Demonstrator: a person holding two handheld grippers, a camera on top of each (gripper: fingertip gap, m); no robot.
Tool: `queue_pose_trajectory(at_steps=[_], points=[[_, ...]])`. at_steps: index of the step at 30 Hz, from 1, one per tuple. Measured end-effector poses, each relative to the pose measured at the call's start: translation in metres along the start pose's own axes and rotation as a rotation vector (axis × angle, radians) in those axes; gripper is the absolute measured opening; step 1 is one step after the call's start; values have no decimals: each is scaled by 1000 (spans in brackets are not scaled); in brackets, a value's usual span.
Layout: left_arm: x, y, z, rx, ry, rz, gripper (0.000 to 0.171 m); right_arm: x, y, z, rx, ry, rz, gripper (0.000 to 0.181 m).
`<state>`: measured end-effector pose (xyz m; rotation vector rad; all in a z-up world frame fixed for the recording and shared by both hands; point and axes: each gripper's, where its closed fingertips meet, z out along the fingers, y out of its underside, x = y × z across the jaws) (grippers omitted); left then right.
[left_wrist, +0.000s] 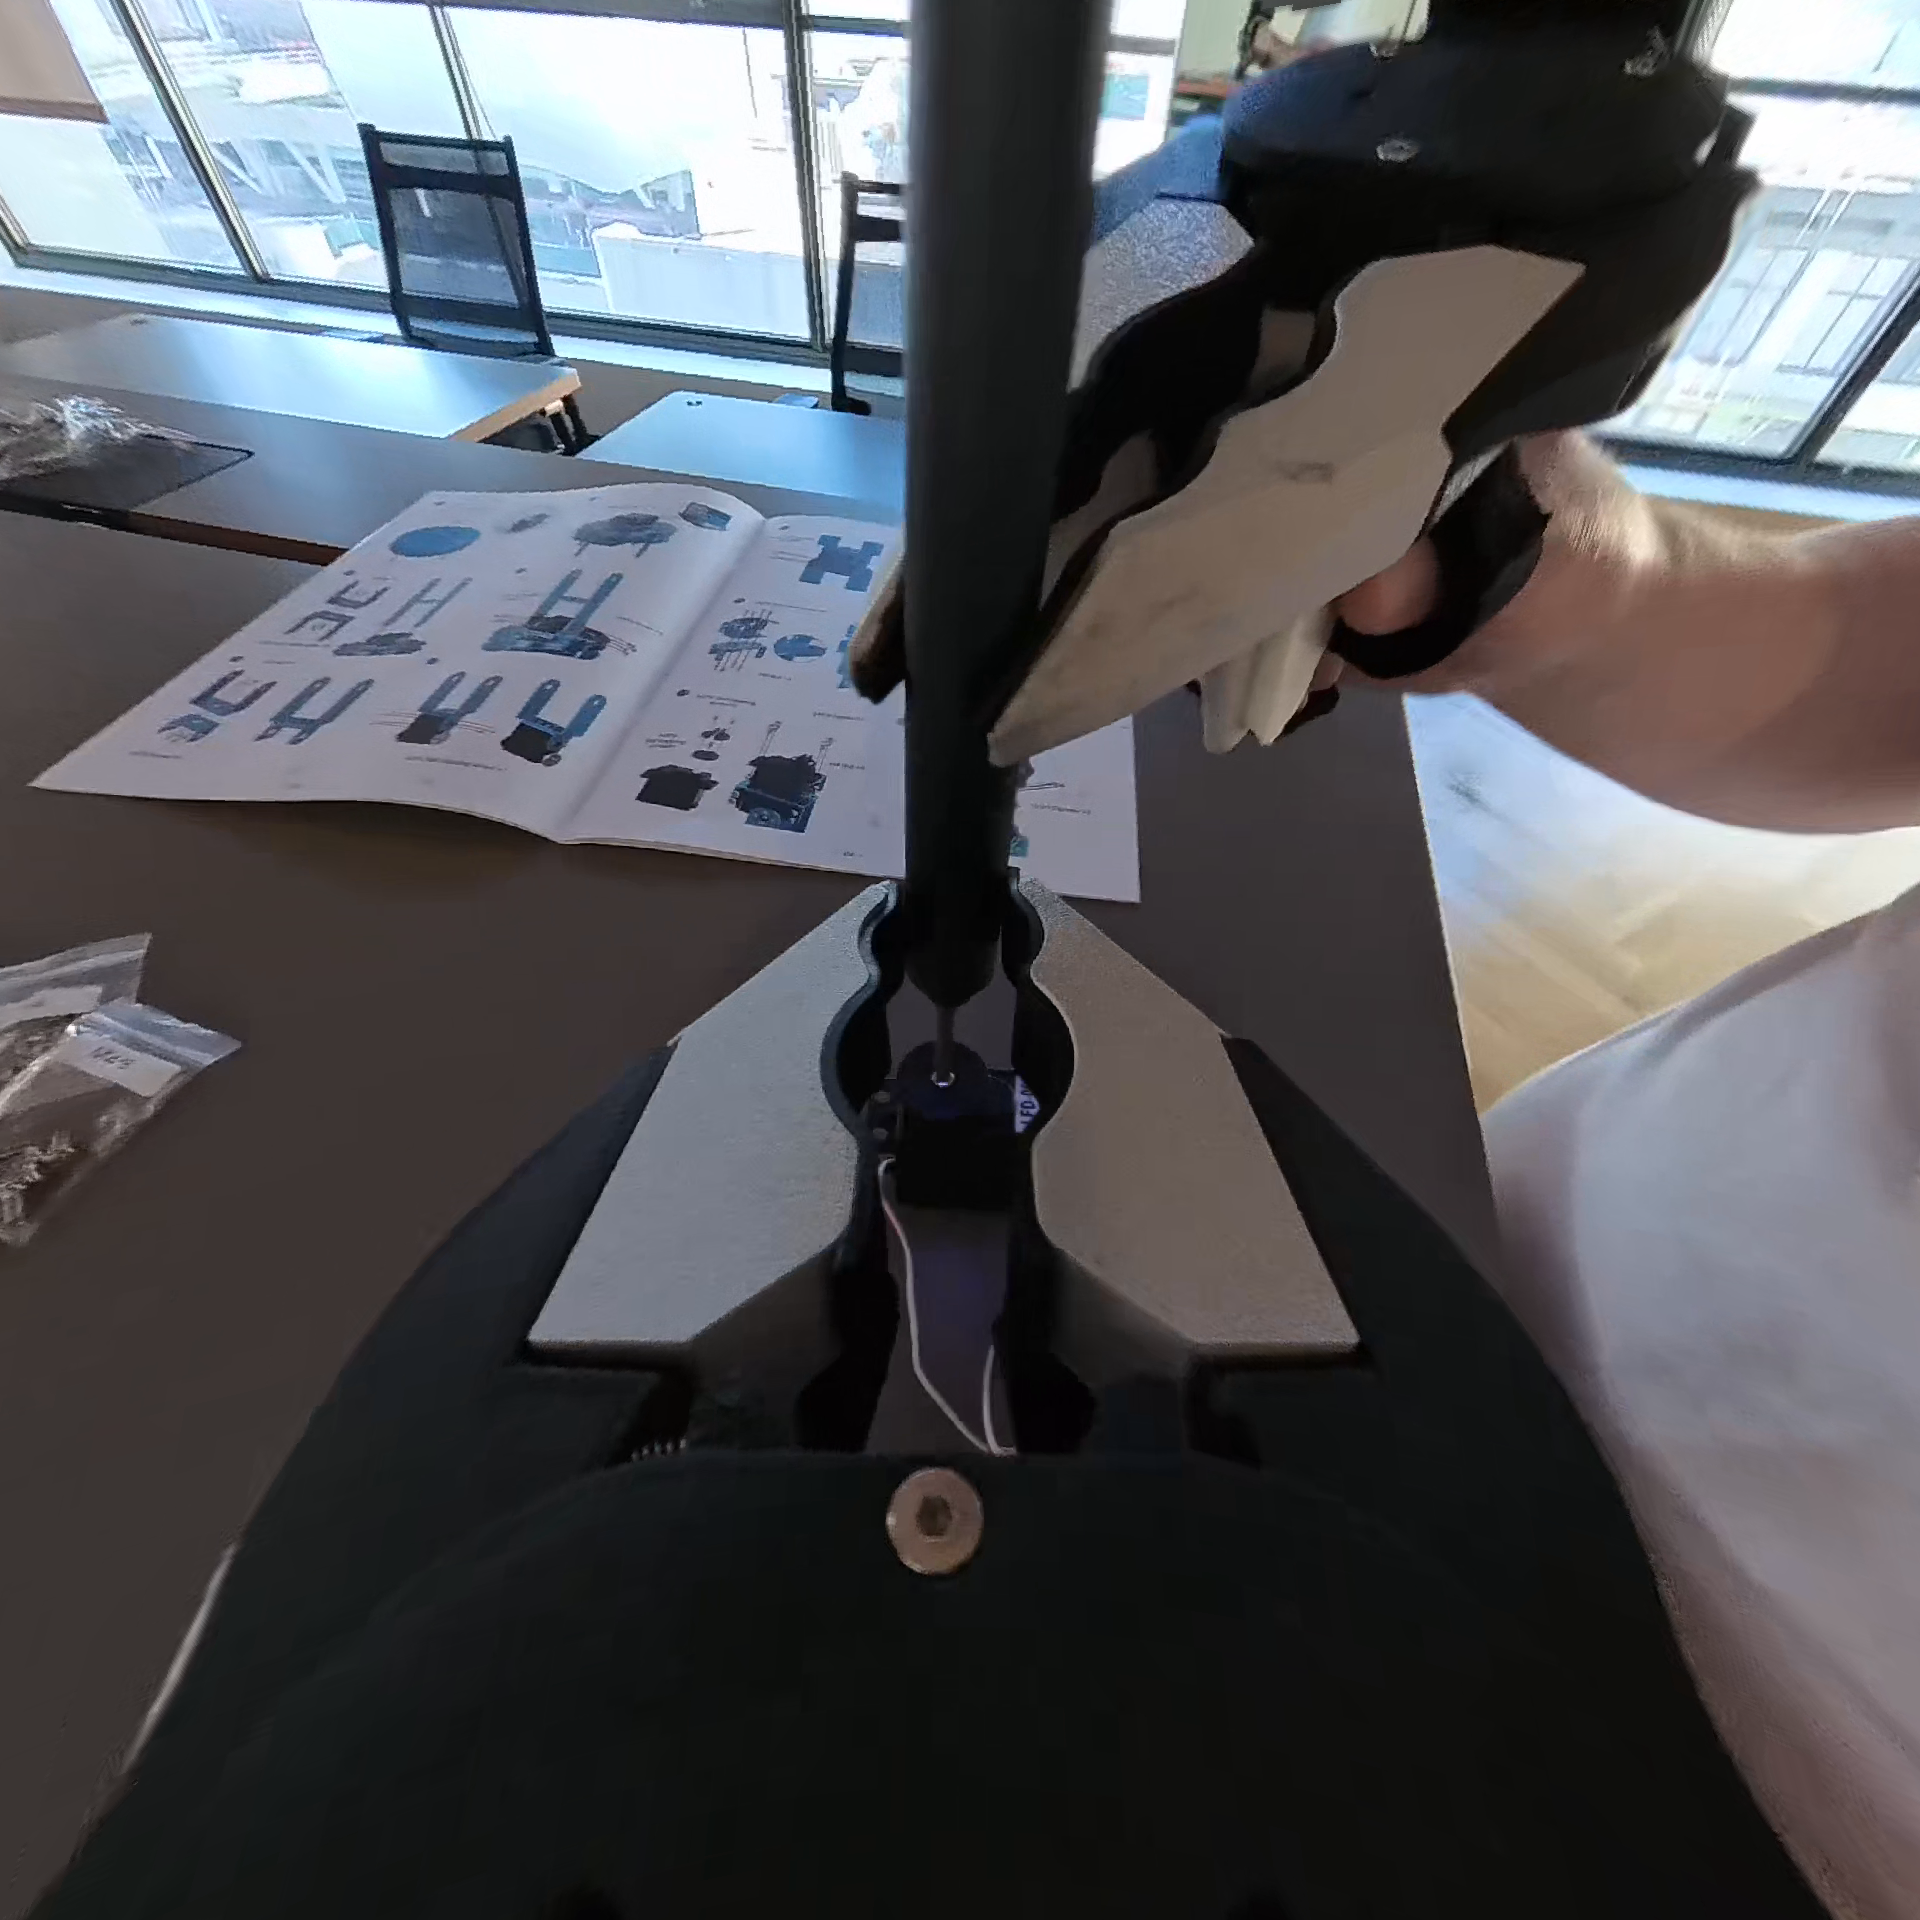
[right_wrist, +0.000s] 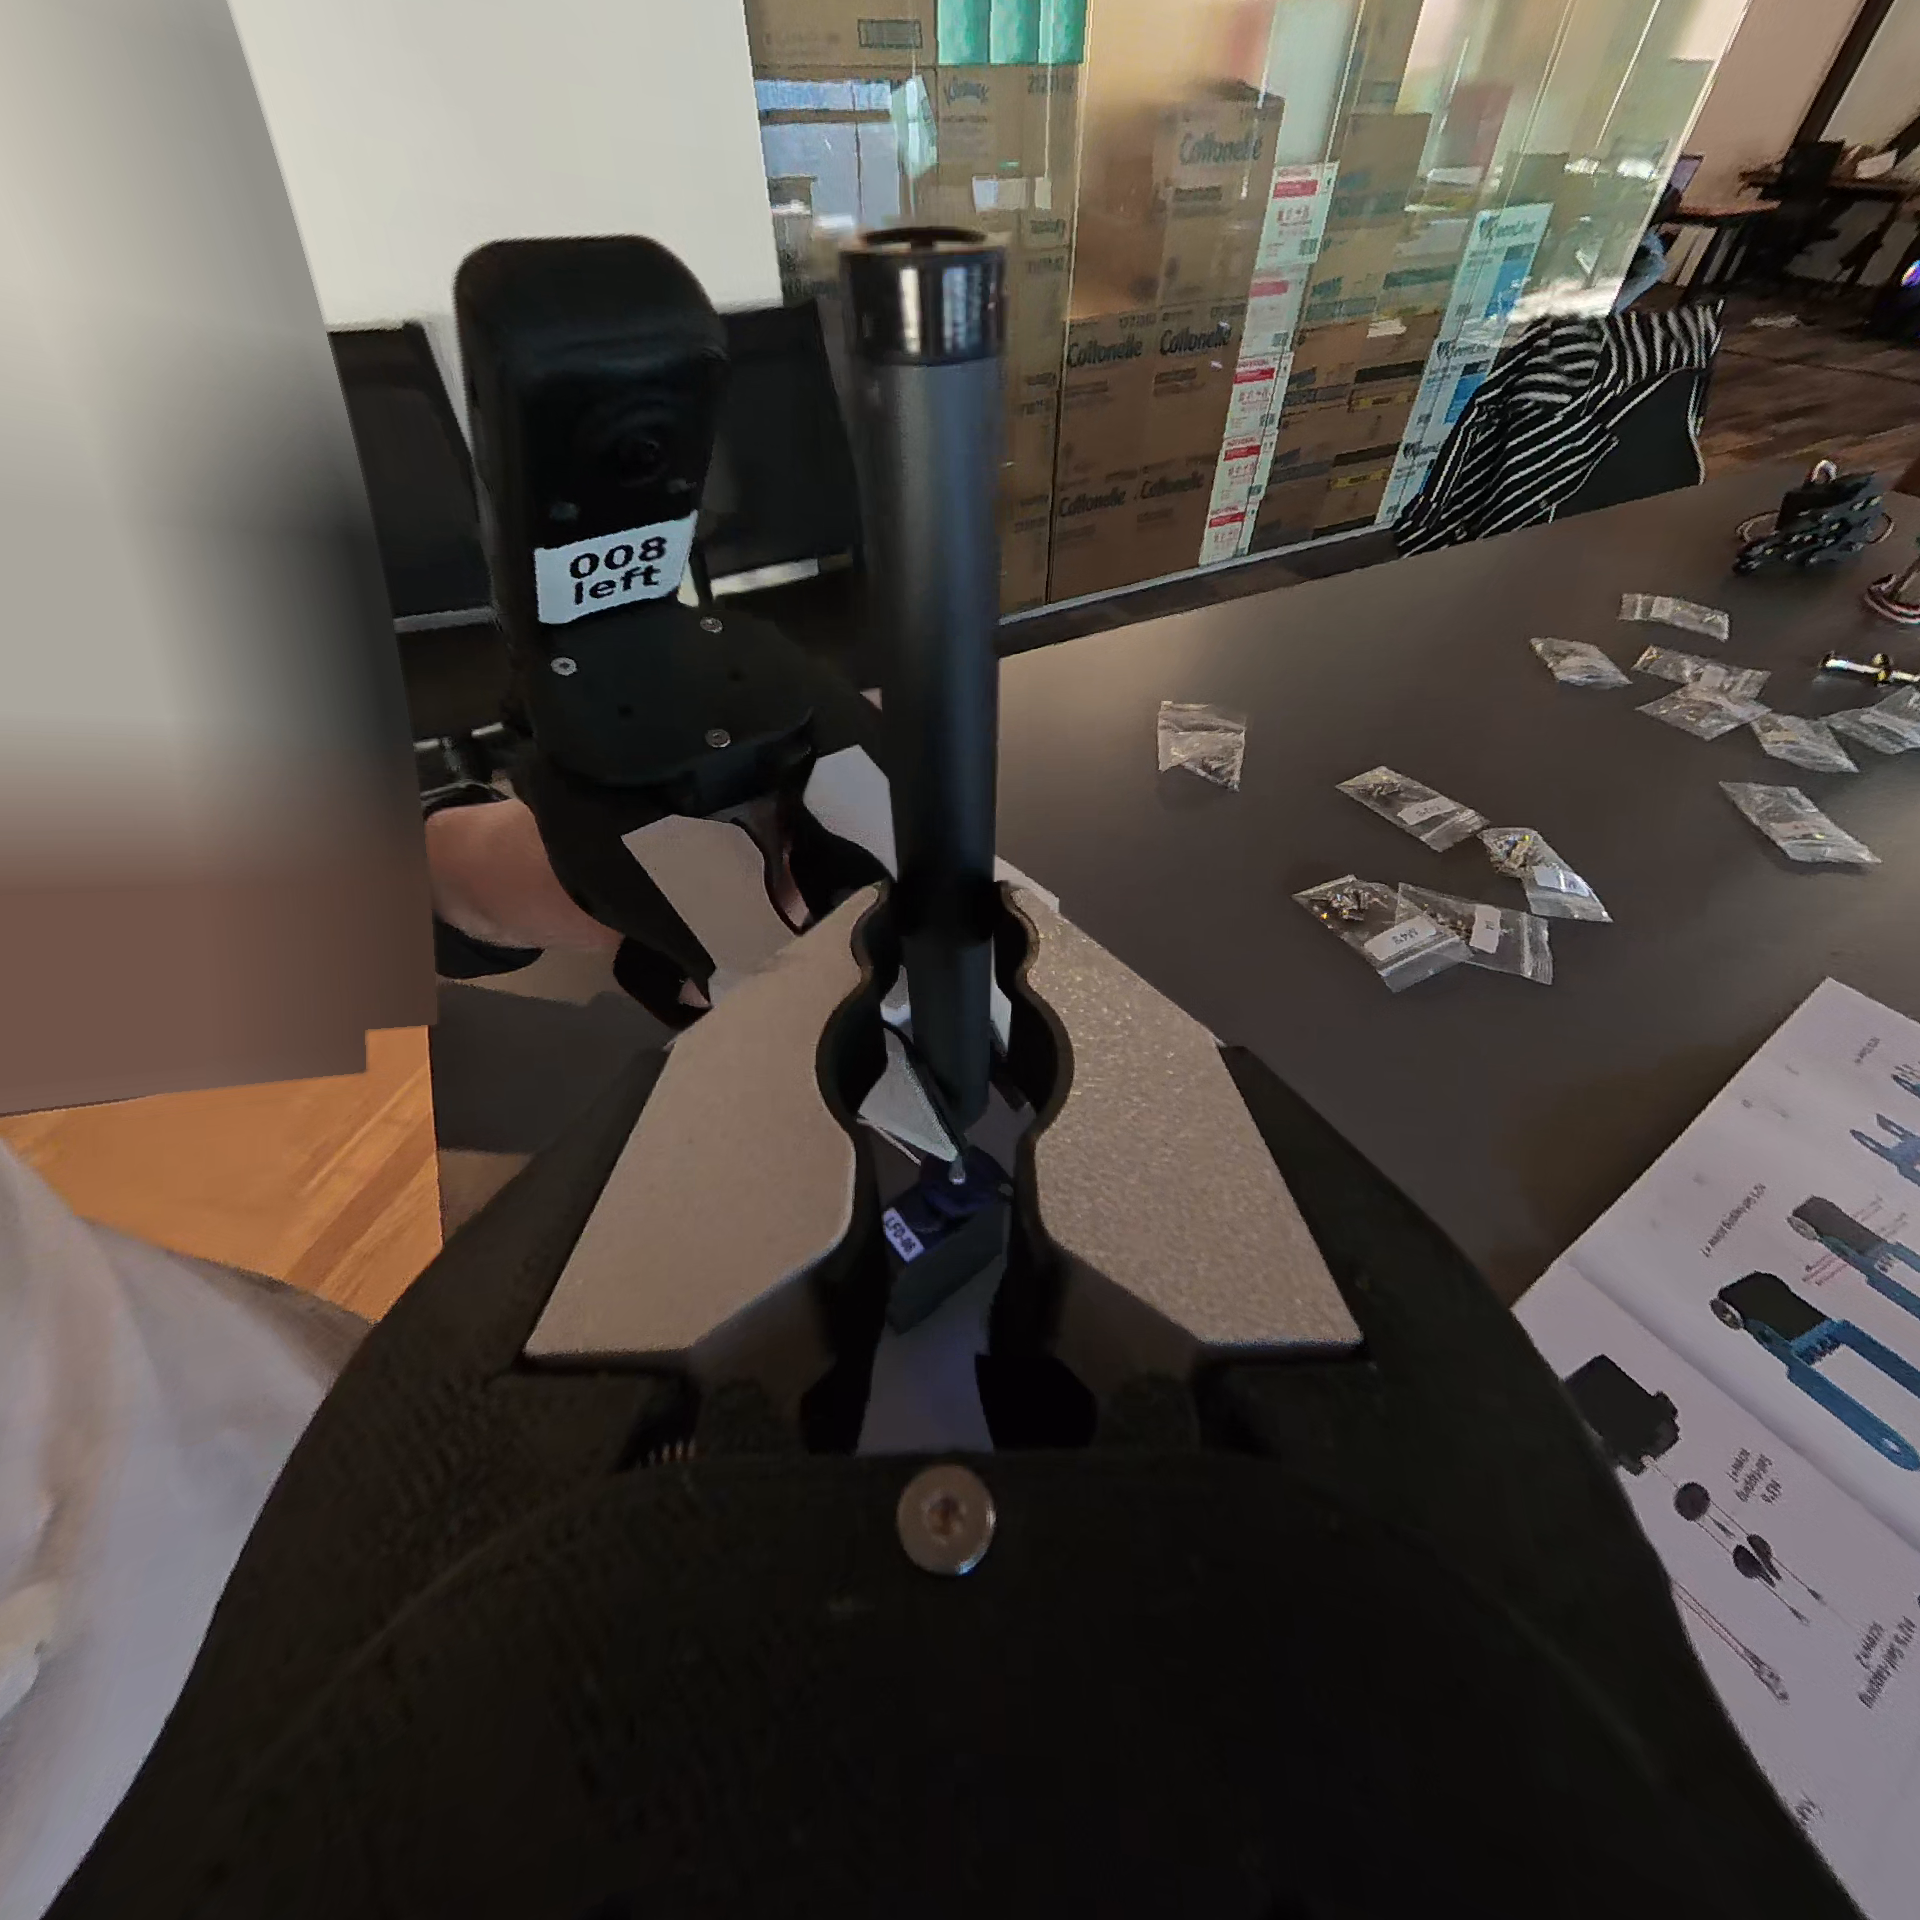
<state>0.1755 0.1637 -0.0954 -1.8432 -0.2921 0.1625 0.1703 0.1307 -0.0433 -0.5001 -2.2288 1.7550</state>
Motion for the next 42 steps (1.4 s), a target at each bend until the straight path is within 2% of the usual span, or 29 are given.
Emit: queue_pose_trajectory(at_steps=[3, 6, 9, 11, 13, 15, 23, 25, 42], points=[[-1, 1, -2, -19, -18, 23, 16, 0, -11, -1, -53, -50, 34, 35], [0, 2, -2, -29, -30, 45, 16, 0, -30, -5, -202, -121, -3, 44], [1, 2, -2, -53, -44, 72, 16, -14, -36, -15, -476, -270, -67, 45], [1, 2, -1, -64, -48, 87, 16, -9, -40, -15, -604, -275, -179, 37], [1, 2, 0, -65, -54, 94, 16, -2, -33, -14, -757, -271, -251, 37], [0, 2, 0, -64, -54, 85, 16, -7, -26, -16, -874, -330, -269, 23], [1, 2, 1, -78, -55, 97, 16, -9, -23, -12, -1005, -301, -330, 24], [1, 2, 2, -77, -56, 100, 16, -9, -17, -13, -1034, -303, -344, 17], [1, 0, 1, -30, -50, 65, 16, -9, -9, -10, -1043, -277, -389, 16]])
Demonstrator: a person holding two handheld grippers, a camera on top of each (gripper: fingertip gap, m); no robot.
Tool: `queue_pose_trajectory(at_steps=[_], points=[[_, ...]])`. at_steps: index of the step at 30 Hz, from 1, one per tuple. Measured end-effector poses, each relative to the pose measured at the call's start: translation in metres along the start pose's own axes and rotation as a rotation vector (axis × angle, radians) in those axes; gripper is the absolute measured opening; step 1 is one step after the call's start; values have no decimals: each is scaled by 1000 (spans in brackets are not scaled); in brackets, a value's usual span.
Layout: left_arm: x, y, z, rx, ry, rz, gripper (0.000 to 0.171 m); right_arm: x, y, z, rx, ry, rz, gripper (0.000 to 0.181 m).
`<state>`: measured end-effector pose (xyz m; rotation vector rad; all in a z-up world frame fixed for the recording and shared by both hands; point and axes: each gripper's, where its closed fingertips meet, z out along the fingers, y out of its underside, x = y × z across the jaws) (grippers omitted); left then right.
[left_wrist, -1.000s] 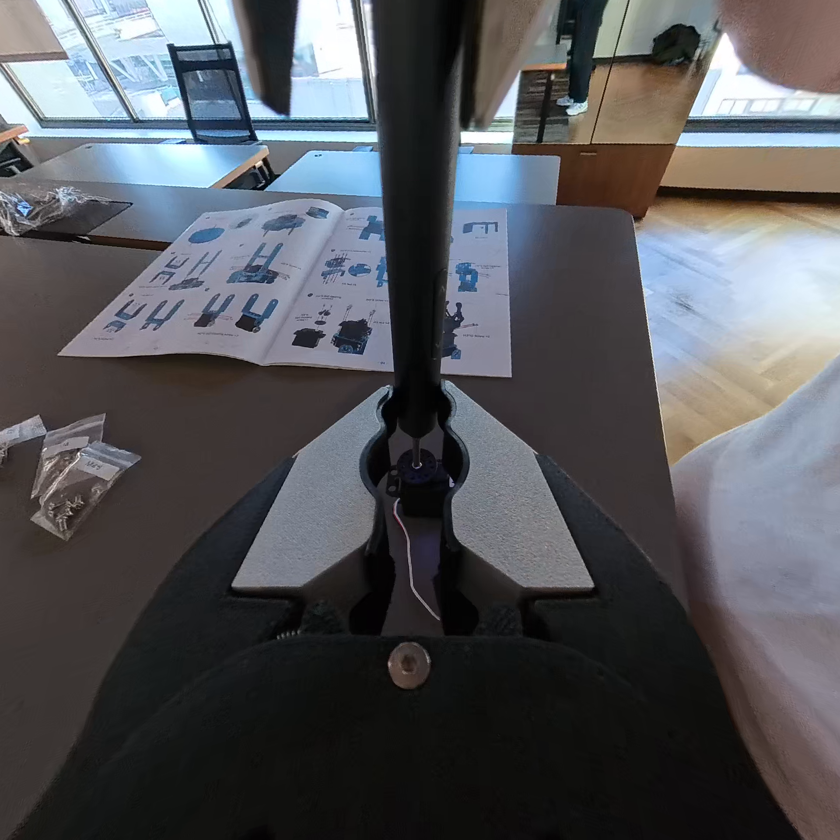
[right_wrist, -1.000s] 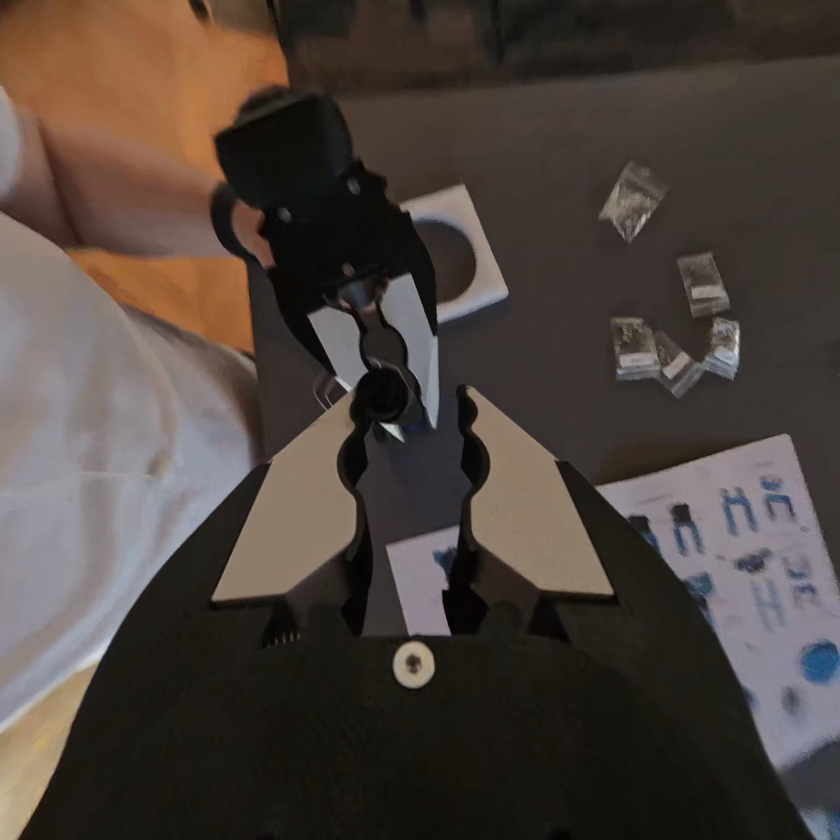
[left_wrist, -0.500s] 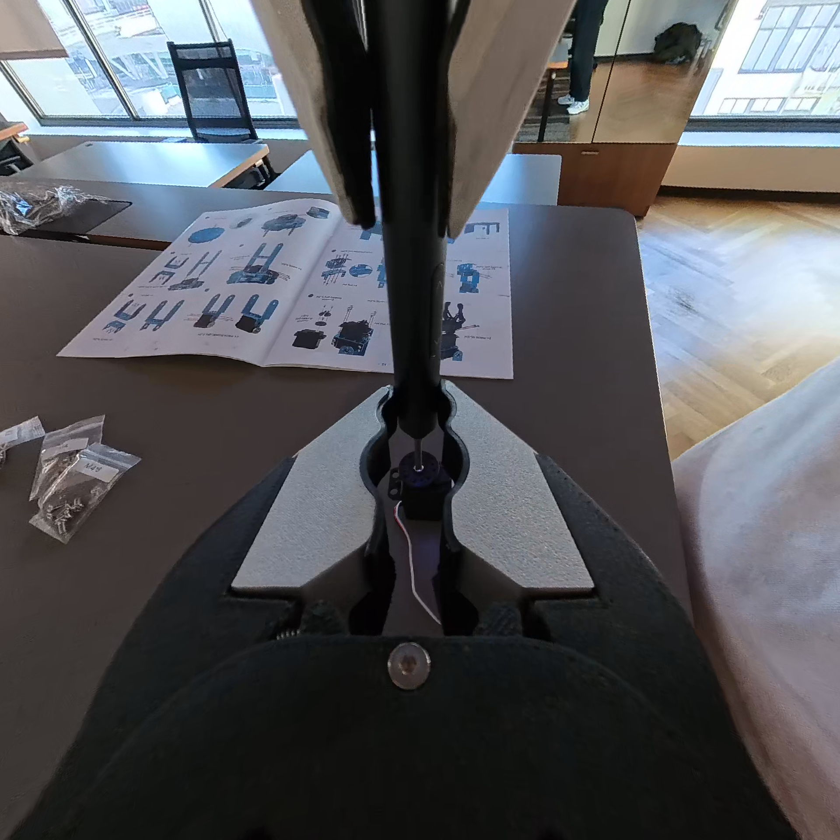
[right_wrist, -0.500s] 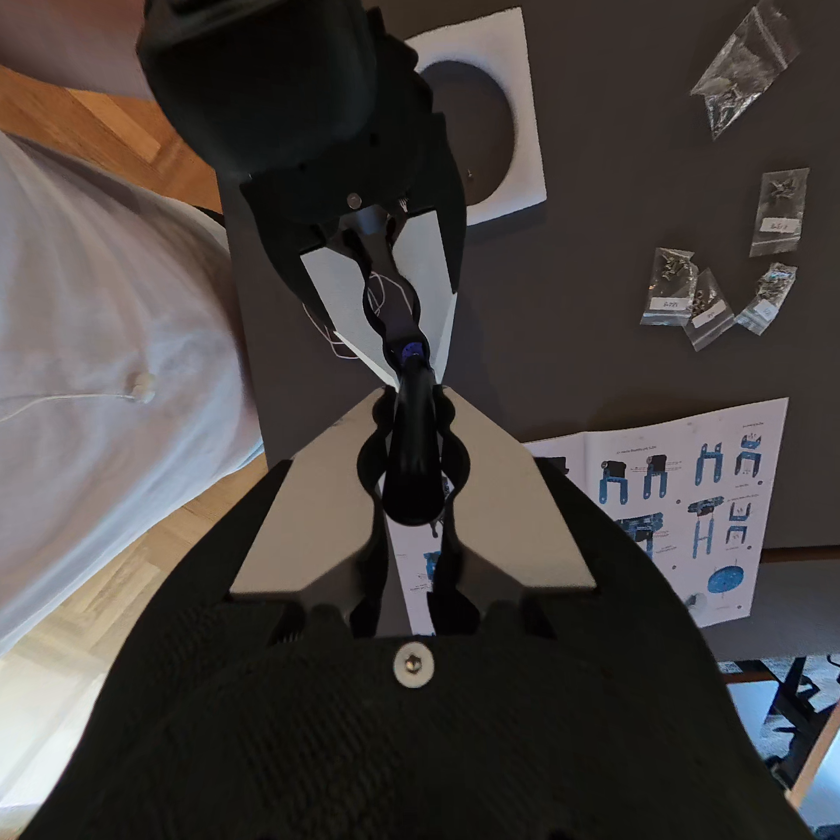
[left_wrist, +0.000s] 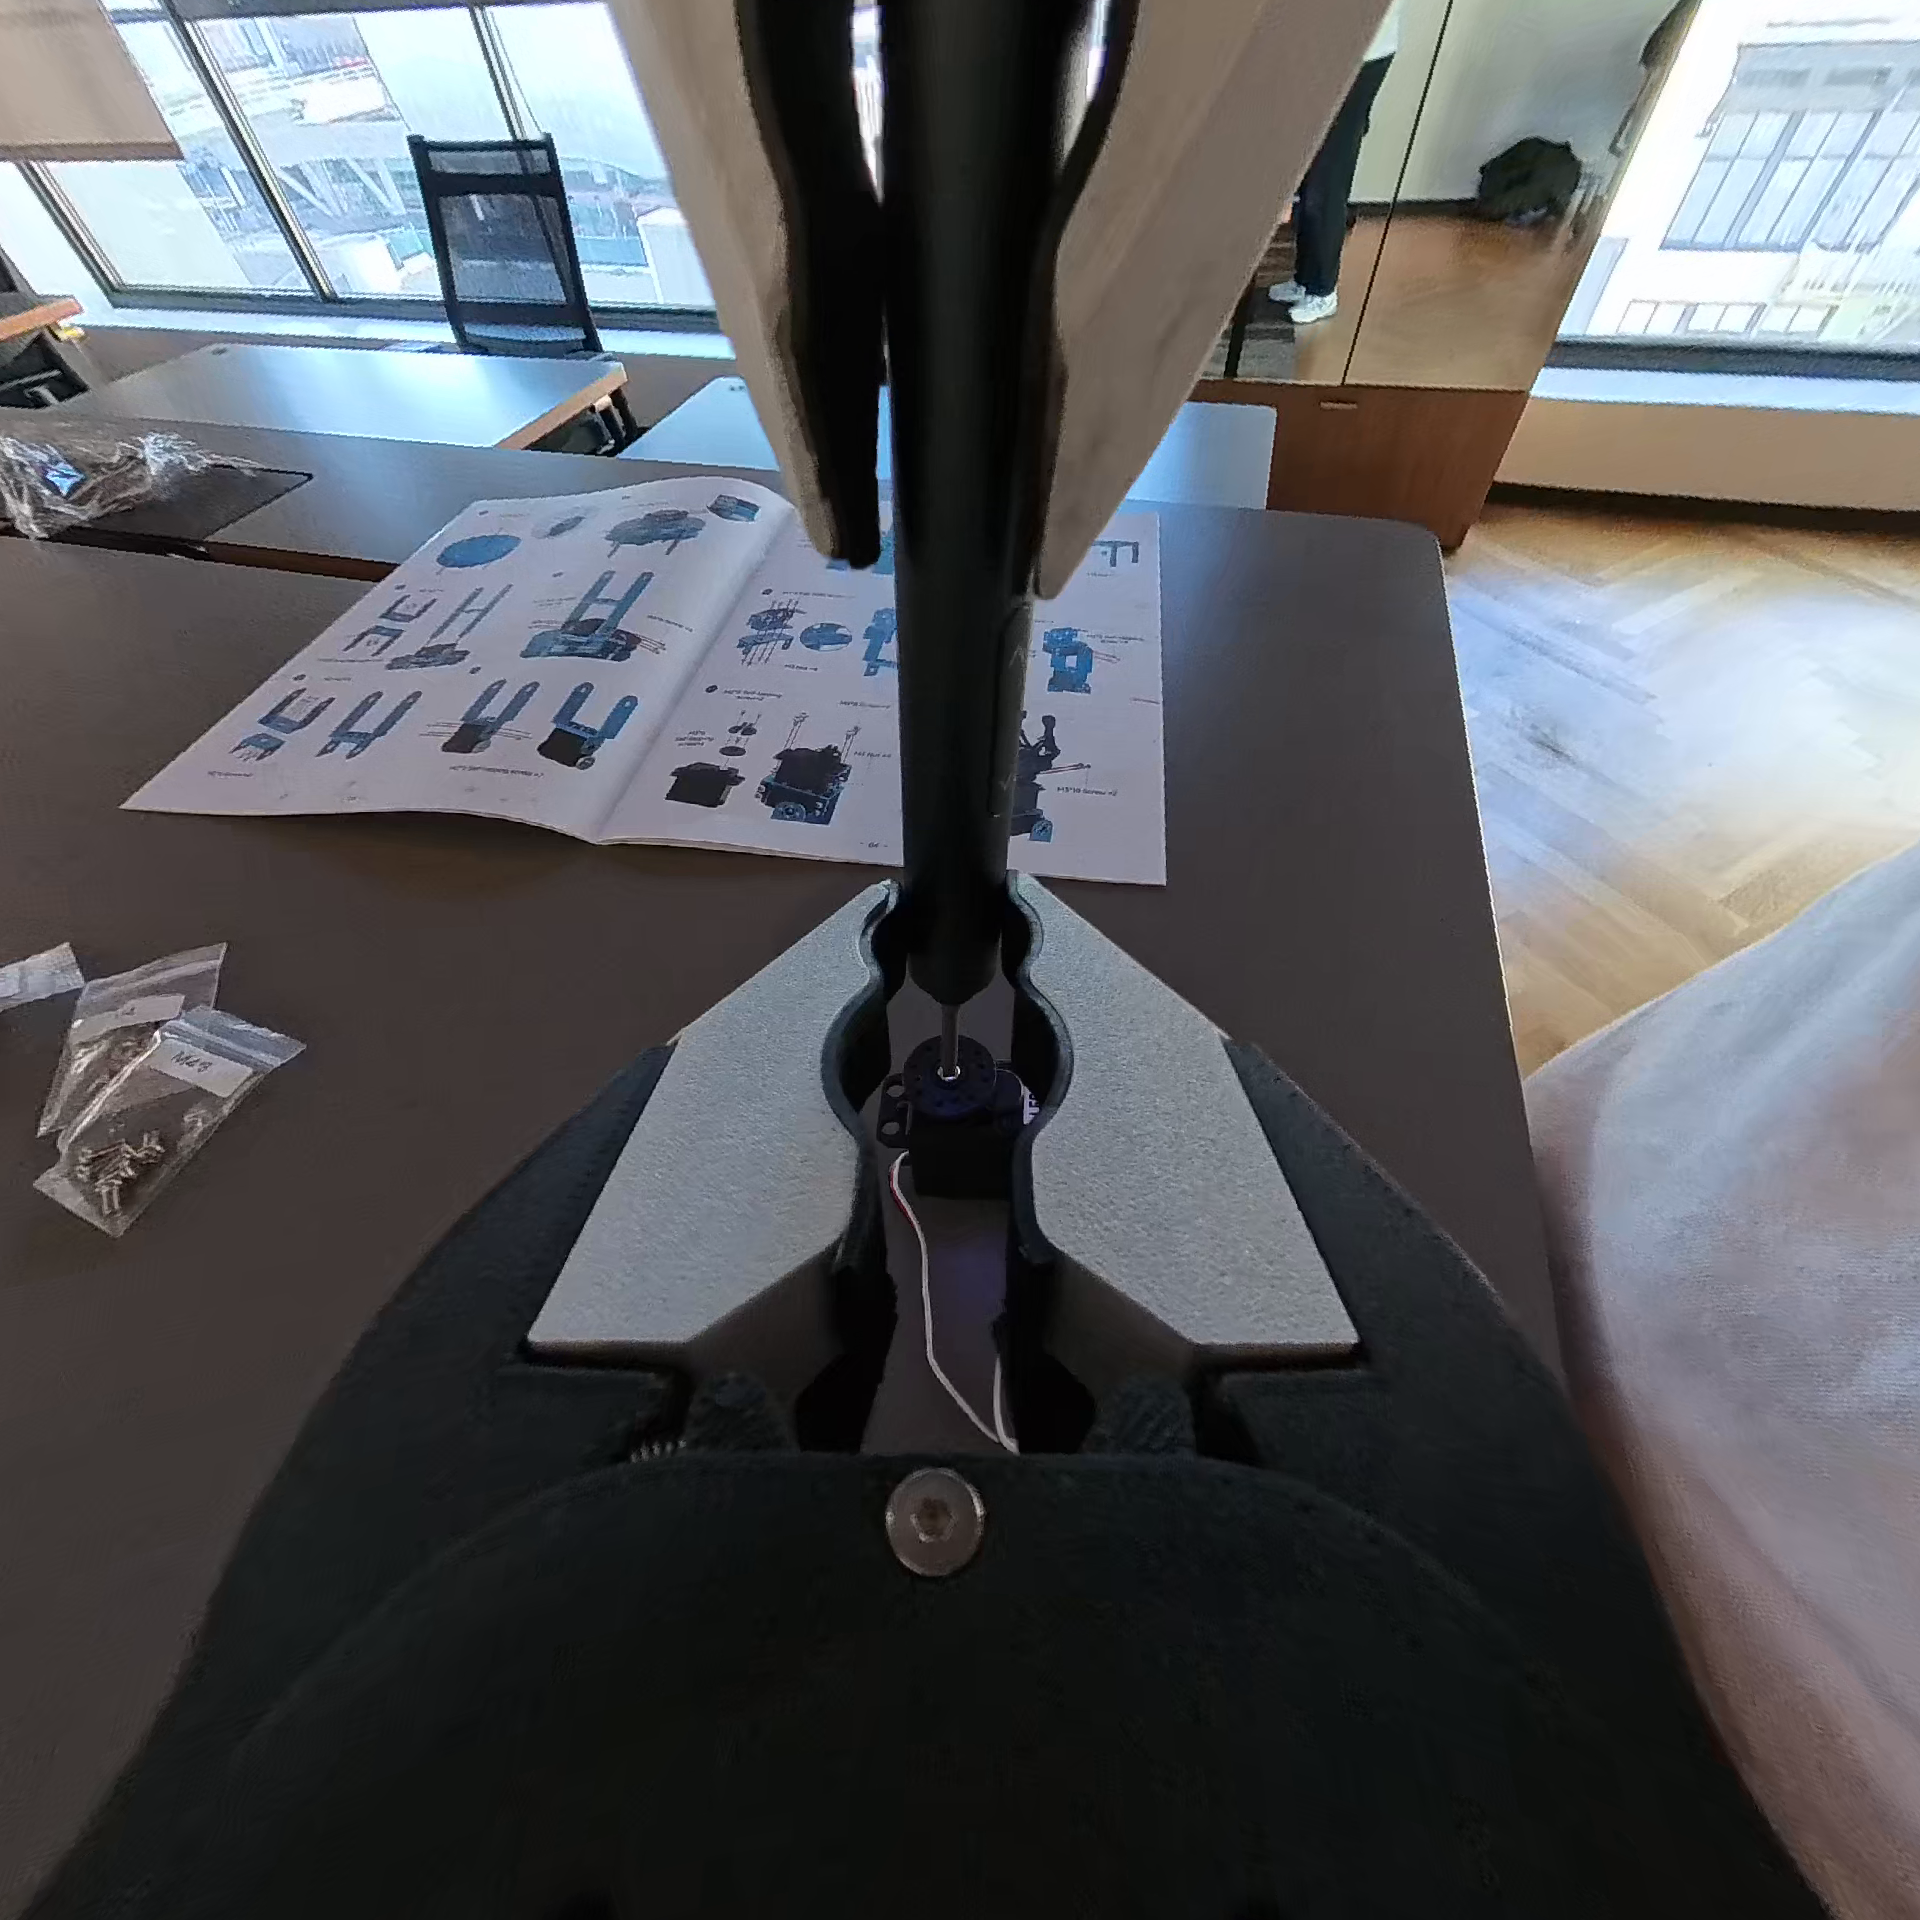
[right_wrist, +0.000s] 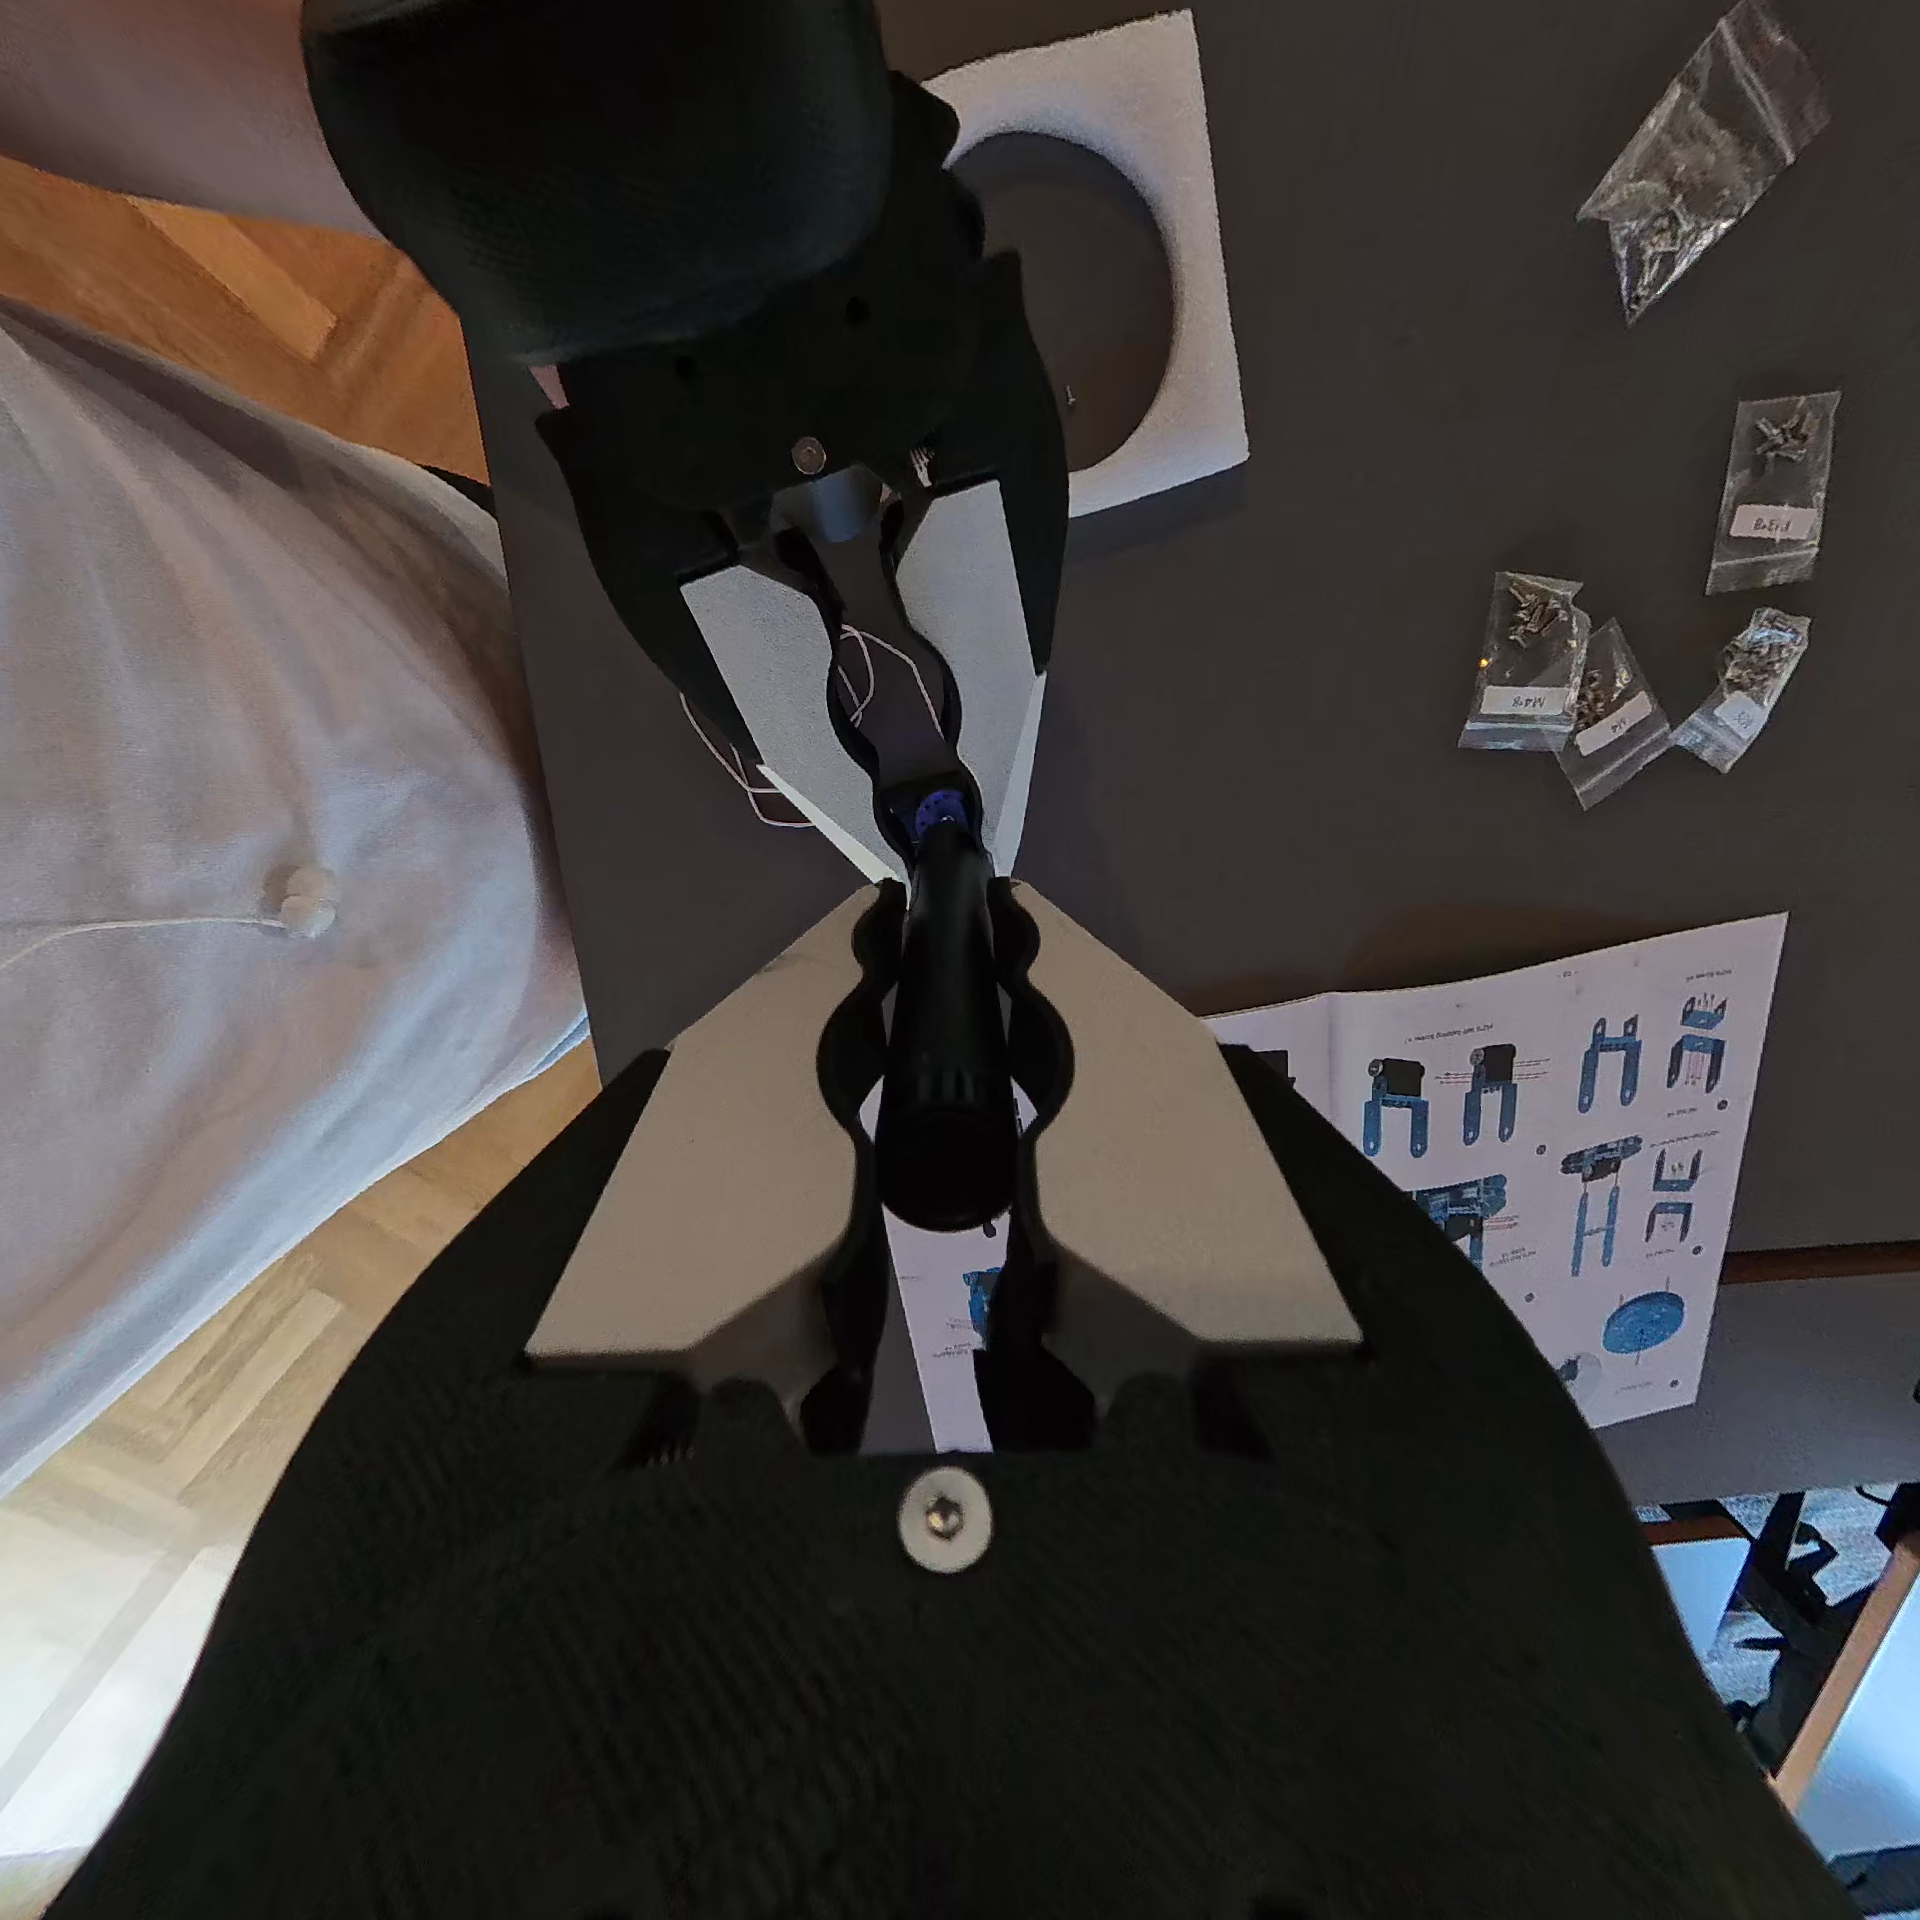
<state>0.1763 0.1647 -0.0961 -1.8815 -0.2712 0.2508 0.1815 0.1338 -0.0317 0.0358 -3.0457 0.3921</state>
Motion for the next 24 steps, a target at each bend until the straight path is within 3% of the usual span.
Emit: queue_pose_trajectory(at_steps=[1, 3, 5, 8, 13, 19, 24], points=[[0, 0, -1, 7, -1, -10, 17, 0, -1, 0, 0, 0, -2, 16], [-5, 6, -5, -4, -22, -45, 46, 0, 0, 0, -11, -2, 1, 16], [-5, 16, -9, -32, -27, -85, 56, 1, -1, 0, -13, -6, 9, 16], [-2, 34, -6, -107, -53, -106, 60, 1, -1, 1, -20, -7, 10, 16], [2, 46, 10, -123, -89, -188, 42, 3, -2, 1, -31, -13, 35, 16], [-10, 59, 16, -163, -289, -349, 83, 5, -2, 1, -27, -20, 53, 16], [-7, 74, 20, -274, -413, -343, 91, 6, -1, 1, -26, -26, 56, 16]])
